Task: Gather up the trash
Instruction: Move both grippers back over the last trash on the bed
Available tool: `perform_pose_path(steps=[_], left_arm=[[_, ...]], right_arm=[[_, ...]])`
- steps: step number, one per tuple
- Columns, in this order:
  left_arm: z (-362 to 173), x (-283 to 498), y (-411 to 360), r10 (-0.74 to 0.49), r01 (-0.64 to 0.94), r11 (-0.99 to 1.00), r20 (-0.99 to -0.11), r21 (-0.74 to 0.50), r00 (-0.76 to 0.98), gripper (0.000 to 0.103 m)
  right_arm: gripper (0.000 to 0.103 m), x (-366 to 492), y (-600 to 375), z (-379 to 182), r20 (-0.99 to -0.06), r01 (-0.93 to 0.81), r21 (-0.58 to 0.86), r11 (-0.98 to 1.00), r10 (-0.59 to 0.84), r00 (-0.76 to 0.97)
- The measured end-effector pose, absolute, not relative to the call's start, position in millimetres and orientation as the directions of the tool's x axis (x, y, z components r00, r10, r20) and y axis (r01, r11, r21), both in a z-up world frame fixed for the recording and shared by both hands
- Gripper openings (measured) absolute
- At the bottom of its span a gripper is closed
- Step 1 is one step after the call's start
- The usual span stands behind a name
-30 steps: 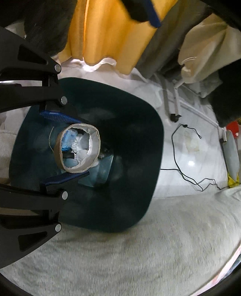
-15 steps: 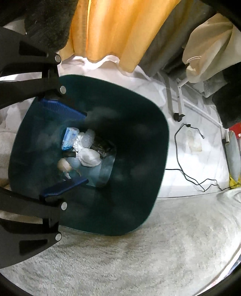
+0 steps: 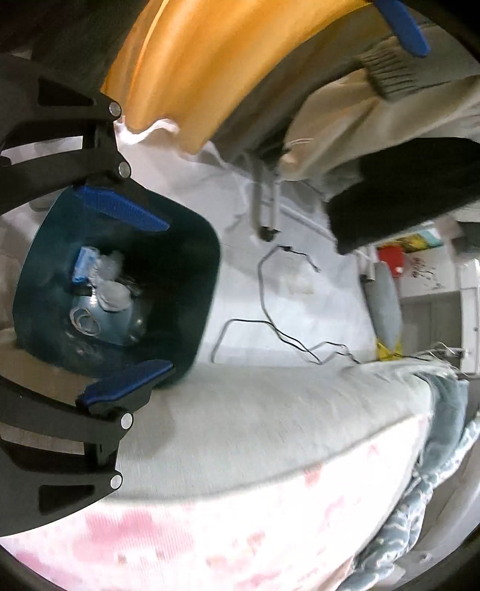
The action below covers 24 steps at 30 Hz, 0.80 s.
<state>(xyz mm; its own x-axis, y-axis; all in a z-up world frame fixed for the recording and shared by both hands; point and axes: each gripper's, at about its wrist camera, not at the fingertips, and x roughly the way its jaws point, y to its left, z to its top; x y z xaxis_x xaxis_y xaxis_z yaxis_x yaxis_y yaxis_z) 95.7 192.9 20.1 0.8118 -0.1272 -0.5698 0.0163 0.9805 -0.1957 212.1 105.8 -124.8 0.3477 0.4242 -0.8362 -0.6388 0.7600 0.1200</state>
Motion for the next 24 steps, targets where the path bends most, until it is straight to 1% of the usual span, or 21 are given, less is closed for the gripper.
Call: perform_pose_path(steps=[5, 7, 13, 17, 20, 24], left_arm=[[31, 104, 165, -0.149, 0.057, 0.982, -0.544, -0.182, 0.826, 0.082], [33, 107, 158, -0.156, 0.064, 0.981, -0.541, -0.185, 0.826, 0.085], [23, 123, 128, -0.181, 0.095, 0.979, -0.564, -0.179, 0.806, 0.085], [15, 129, 111, -0.204, 0.125, 0.977, -0.58, -0.174, 0.788, 0.085], [7, 134, 92, -0.231, 0.163, 0.972, -0.598, -0.167, 0.767, 0.085], [2, 137, 66, -0.258, 0.236, 0.965, -0.609, -0.118, 0.75, 0.085]], right_arm=[[0.076, 225, 72, -94, -0.796, -0.614, 0.09, 0.784, 0.427, 0.429], [0.078, 230, 59, -84, -0.782, -0.603, 0.079, 0.793, 0.425, 0.457], [0.079, 253, 7, -56, -0.747, -0.551, 0.077, 0.831, 0.414, 0.52], [0.082, 266, -25, -47, -0.732, -0.512, 0.062, 0.856, 0.388, 0.56], [0.082, 280, -49, -49, -0.736, -0.464, 0.051, 0.885, 0.347, 0.581], [0.082, 299, -78, -49, -0.734, -0.422, 0.057, 0.905, 0.325, 0.596]])
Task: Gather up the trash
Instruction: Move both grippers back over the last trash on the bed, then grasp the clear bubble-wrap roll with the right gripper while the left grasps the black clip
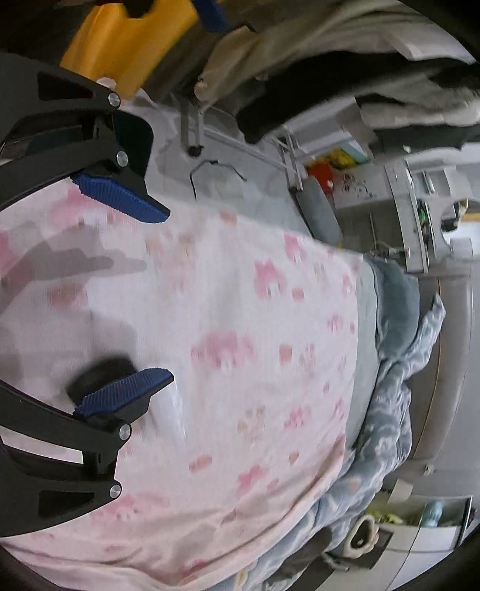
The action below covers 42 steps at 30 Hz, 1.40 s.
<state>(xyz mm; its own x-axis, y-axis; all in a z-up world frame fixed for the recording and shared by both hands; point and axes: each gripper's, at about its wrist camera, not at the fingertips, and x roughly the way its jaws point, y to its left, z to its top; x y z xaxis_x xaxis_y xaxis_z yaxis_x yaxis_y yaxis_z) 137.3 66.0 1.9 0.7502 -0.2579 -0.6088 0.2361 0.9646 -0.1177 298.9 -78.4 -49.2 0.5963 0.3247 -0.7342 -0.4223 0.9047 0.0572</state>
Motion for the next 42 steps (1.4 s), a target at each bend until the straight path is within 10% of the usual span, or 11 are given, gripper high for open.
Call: perform_pose_path(steps=[42], left_arm=[[-92, 243, -97, -0.407, 0.495, 0.864, -0.711, -0.095, 0.574, 0.078]], right_arm=[[0.067, 350, -213, -61, -0.731, -0.305, 0.223, 0.926, 0.366, 0.576]])
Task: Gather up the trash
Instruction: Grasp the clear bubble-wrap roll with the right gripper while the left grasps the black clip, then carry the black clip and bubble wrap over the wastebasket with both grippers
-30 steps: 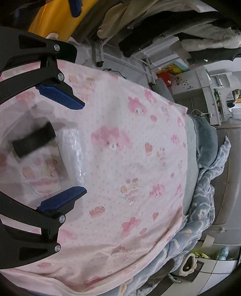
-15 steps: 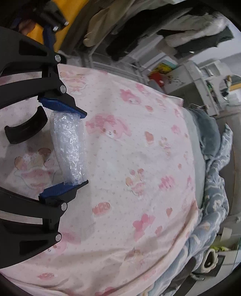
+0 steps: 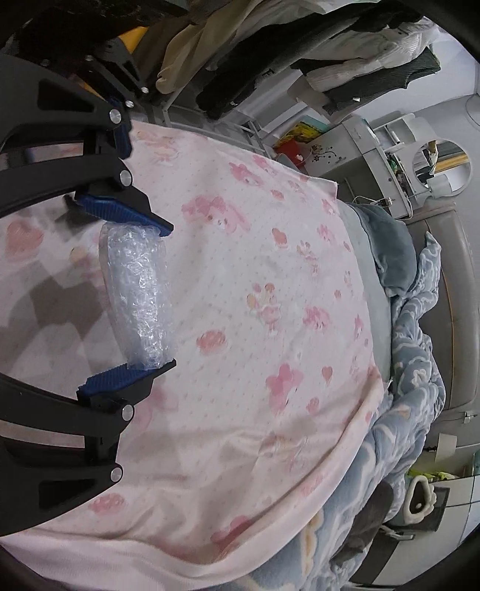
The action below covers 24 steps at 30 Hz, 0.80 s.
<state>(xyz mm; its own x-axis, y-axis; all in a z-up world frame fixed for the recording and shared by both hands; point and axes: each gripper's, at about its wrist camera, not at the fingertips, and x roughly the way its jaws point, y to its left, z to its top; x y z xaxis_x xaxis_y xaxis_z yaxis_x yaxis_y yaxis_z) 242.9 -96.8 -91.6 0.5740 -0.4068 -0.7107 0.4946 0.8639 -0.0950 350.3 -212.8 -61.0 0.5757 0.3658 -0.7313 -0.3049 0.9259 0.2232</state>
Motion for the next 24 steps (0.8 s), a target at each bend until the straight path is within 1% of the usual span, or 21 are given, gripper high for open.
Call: perform_pose_path(steps=[1, 6, 8, 9, 10, 14, 24], left_arm=[[-93, 244, -99, -0.4, 0.492, 0.866, -0.713, -0.089, 0.576, 0.075], [-101, 255, -107, -0.378, 0.46, 0.883, -0.715, -0.088, 0.589, 0.066], [-103, 258, -109, -0.375, 0.452, 0.887, -0.716, -0.093, 0.589, 0.06], [-104, 258, -110, -0.375, 0.45, 0.888, -0.715, -0.094, 0.59, 0.054], [-103, 258, -111, -0.375, 0.451, 0.888, -0.714, -0.093, 0.592, 0.051], [-100, 256, -111, -0.389, 0.451, 0.886, -0.698, -0.105, 0.602, 0.048], [-94, 240, -100, -0.388, 0.415, 0.898, -0.707, -0.147, 0.591, 0.048]], right_arm=[[0.067, 349, -217, -61, -0.731, -0.303, 0.224, 0.926, 0.365, 0.576], [0.067, 343, -233, -65, -0.735, -0.294, 0.231, 0.928, 0.364, 0.572], [0.067, 340, -235, -65, -0.739, -0.301, 0.218, 0.928, 0.359, 0.57], [0.067, 339, -237, -65, -0.74, -0.302, 0.216, 0.929, 0.357, 0.57], [0.067, 337, -240, -65, -0.74, -0.3, 0.215, 0.929, 0.356, 0.571], [0.067, 333, -252, -63, -0.739, -0.285, 0.212, 0.935, 0.344, 0.58], [0.067, 322, -241, -47, -0.722, -0.302, 0.197, 0.933, 0.346, 0.599]])
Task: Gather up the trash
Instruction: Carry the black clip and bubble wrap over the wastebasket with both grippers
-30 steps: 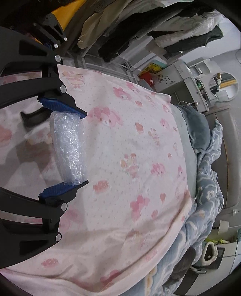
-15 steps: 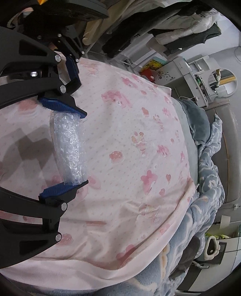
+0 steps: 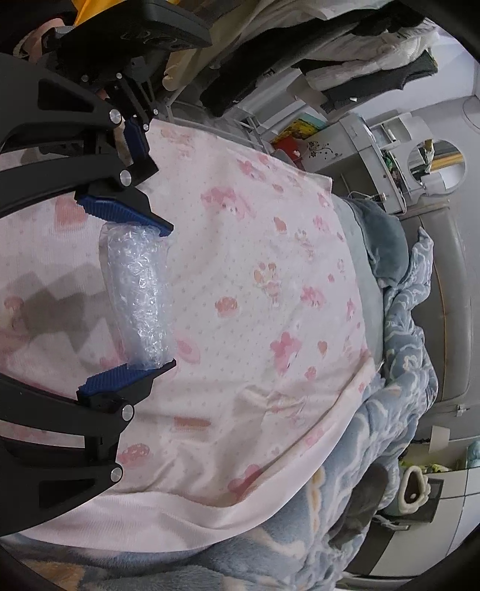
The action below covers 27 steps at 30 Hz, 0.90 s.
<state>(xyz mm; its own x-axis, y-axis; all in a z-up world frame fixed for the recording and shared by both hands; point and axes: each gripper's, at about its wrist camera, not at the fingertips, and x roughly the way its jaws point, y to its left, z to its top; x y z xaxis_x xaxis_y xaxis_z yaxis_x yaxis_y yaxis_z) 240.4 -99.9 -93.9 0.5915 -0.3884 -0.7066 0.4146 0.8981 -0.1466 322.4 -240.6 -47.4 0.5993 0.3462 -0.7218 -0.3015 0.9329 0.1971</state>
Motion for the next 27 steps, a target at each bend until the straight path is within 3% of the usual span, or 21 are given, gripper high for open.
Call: perform_pose_path(steps=[27], left_arm=[[-74, 160, -4, -0.224, 0.193, 0.973, -0.709, -0.125, 0.669, 0.047]], right_arm=[[0.067, 216, -166, -41, -0.715, -0.33, 0.197, 0.923, 0.366, 0.596]])
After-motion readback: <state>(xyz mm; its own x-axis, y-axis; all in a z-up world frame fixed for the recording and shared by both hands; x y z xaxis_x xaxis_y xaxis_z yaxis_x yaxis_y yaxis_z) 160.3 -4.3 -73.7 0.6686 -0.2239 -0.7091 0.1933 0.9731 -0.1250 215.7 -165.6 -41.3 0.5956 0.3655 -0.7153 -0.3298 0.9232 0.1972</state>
